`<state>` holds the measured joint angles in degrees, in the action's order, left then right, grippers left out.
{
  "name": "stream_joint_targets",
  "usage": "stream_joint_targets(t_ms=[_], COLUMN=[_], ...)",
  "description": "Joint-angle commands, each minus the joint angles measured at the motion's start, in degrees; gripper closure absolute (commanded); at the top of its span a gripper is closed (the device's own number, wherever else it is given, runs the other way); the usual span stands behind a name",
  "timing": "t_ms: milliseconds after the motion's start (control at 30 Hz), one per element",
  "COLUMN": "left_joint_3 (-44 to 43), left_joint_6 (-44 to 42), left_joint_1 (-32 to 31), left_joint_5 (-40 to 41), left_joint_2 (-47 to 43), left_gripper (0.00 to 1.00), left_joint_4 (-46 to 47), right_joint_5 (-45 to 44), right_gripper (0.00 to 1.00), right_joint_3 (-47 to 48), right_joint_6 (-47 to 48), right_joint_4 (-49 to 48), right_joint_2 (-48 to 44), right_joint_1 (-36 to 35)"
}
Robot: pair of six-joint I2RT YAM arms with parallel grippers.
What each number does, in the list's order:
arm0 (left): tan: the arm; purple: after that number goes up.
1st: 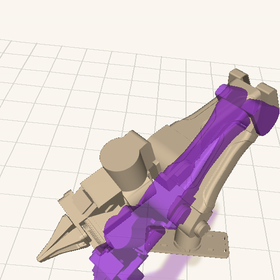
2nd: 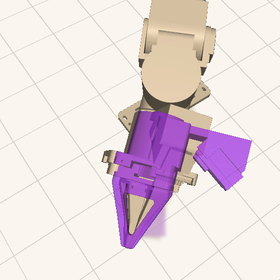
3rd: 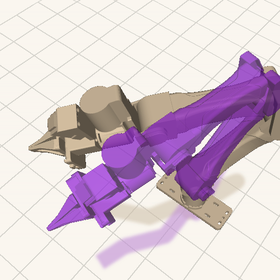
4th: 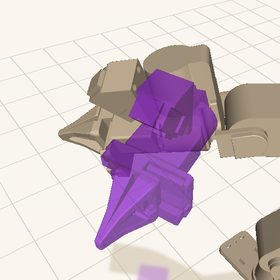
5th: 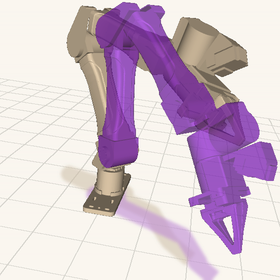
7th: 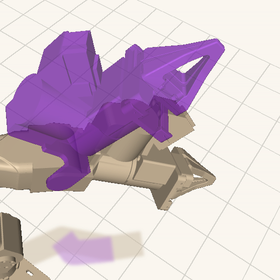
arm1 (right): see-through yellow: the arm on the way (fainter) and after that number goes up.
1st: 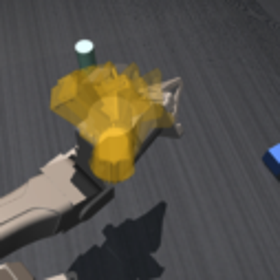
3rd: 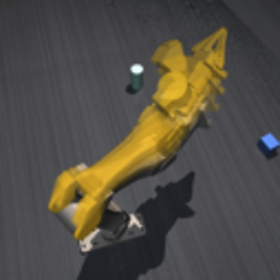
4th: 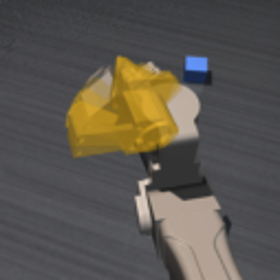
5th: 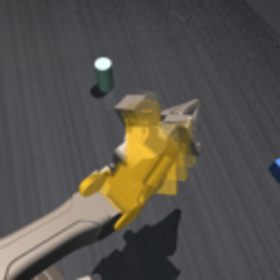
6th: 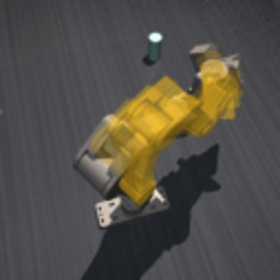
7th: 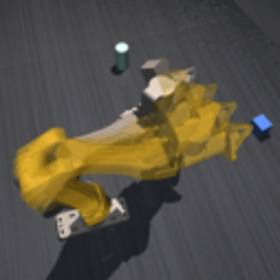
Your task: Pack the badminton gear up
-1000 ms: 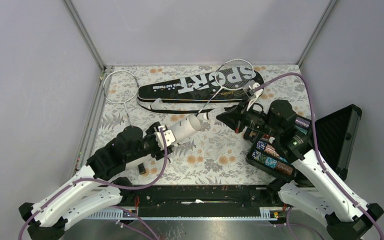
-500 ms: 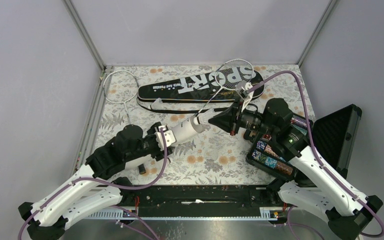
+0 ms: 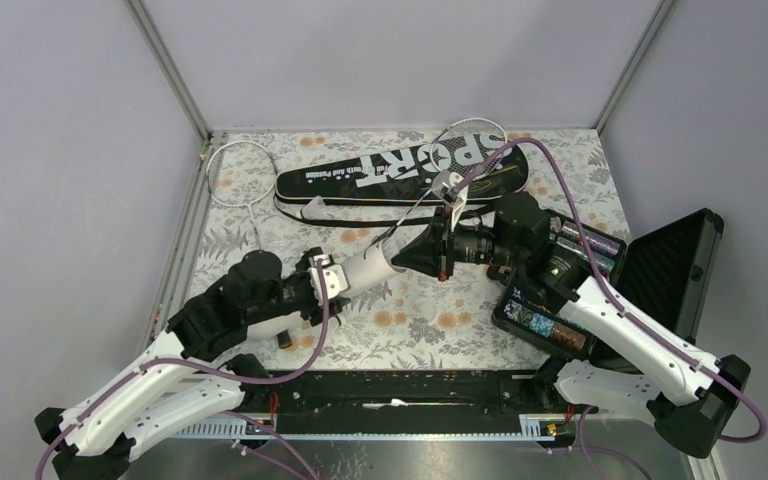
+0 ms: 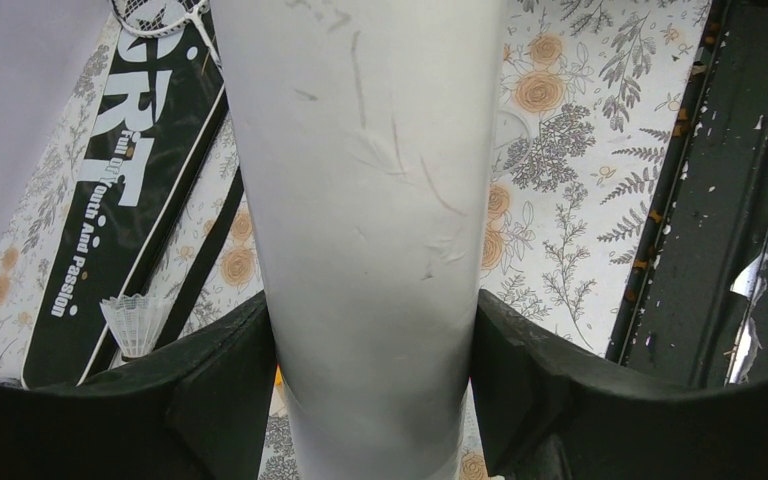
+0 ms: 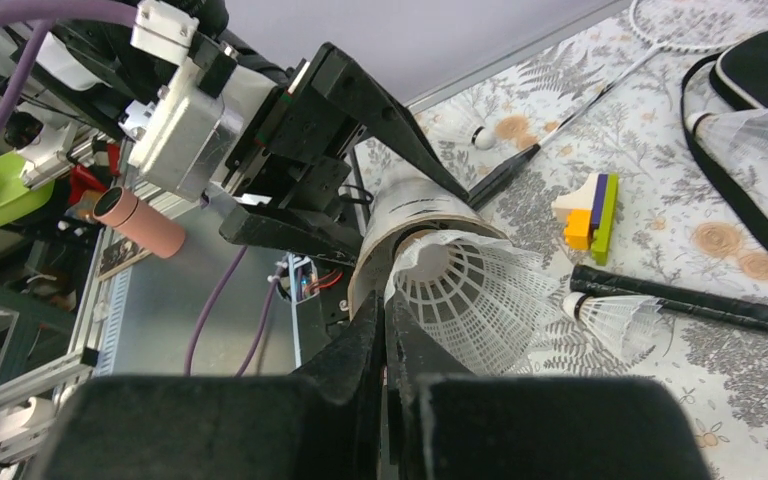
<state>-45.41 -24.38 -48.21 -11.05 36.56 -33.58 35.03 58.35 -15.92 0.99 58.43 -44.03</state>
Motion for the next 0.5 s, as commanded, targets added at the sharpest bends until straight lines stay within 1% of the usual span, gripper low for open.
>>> stream_joint_targets(t_ms=[0, 300, 467], left_joint_3=[-2.97, -2.19, -3.59], left_joint_6=[-0.32, -2.39, -2.53], left_joint_1=[-0.05, -0.02, -0.02], left_joint_5=[-3.16, -4.07, -4.57], left_joint_2=[-1.35, -2.80, -2.10], left_gripper=[0.66, 0.67, 0.67], left_joint_4=[3.41, 3.43, 2.81], right_joint_5=[-0.57, 0.14, 2.29], right_gripper=[1.00, 1.00, 1.00], right_joint_3=[3.42, 4.08, 5.59], right_joint_6=[0.61, 0.83, 0.70], right_joint_4=[0.17, 0.58, 1.41], right_joint_2=[1.71, 4.42, 6.28], right_joint_1=[-2.12, -2.90, -2.99])
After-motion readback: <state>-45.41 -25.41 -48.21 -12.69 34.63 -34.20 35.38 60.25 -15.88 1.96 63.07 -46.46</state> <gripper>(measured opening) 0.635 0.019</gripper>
